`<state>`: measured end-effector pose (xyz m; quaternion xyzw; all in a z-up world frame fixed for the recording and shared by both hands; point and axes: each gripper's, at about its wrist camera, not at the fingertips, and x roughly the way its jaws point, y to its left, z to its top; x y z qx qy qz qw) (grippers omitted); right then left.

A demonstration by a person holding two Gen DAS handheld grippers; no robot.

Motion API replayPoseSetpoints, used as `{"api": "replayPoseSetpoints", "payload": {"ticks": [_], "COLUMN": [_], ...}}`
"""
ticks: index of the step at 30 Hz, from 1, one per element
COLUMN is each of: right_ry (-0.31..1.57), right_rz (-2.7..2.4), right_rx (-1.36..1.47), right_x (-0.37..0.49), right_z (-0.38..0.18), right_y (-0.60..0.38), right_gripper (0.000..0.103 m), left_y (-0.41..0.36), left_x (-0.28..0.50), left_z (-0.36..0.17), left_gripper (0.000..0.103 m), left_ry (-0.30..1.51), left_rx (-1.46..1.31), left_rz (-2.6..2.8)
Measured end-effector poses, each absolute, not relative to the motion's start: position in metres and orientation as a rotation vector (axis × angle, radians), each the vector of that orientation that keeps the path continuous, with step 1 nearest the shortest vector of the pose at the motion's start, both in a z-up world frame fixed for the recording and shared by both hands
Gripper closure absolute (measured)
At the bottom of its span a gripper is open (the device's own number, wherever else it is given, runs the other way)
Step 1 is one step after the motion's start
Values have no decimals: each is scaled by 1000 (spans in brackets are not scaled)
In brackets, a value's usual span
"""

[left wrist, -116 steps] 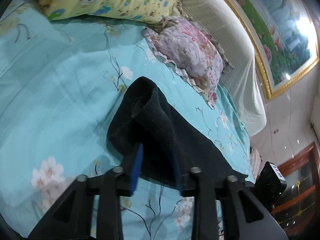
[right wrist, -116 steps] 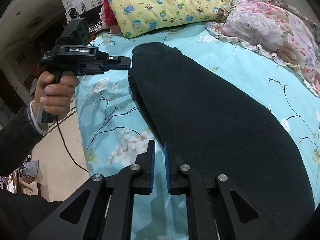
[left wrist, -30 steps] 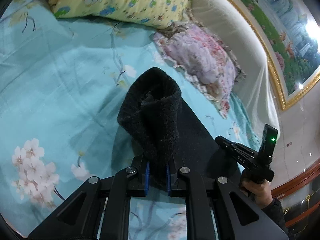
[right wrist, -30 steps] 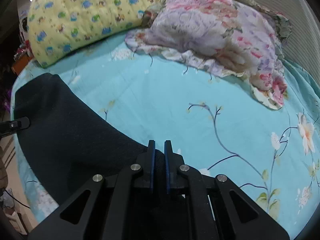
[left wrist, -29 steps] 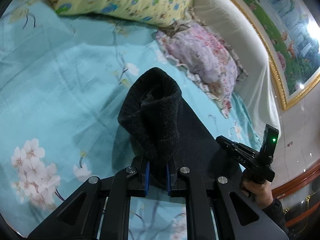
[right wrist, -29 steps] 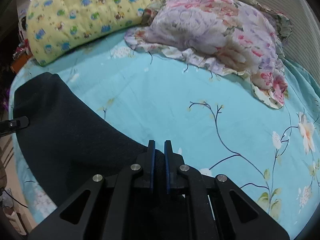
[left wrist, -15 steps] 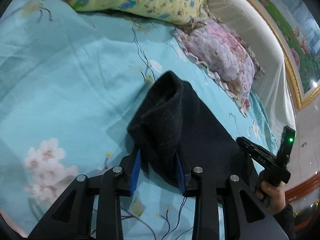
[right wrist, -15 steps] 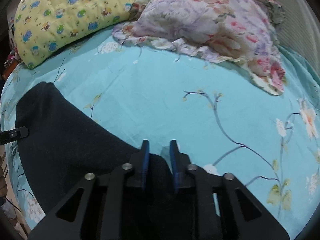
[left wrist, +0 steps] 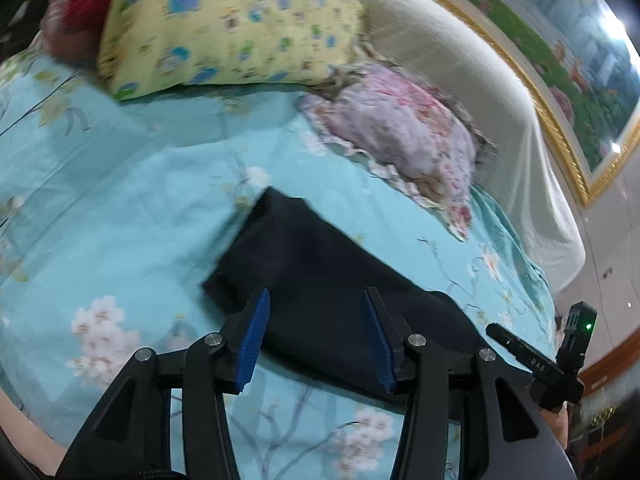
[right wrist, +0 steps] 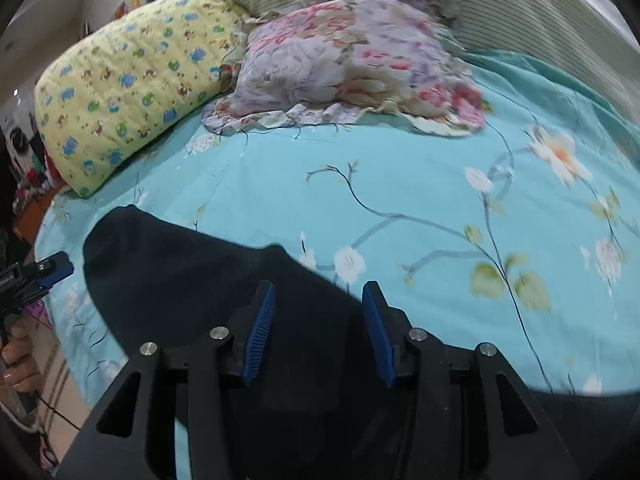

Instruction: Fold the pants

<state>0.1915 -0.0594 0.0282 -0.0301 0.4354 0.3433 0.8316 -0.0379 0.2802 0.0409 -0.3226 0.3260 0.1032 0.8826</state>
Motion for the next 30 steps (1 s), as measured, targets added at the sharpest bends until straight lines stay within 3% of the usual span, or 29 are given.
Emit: {"api": "replayPoseSetpoints", "payload": {"ticks": [30], "right_ry": [915], "right_rz": [443], "right_rx": [283], "right_x": [109], "right_z": [16], "right_y": [-267], "right_gripper": [50], "left_y": [80], "left_x": [68], "left_z": [33], "left_gripper": [34], "left_ry": [905], "left_rx": [-471], "left_rz": [-193]}}
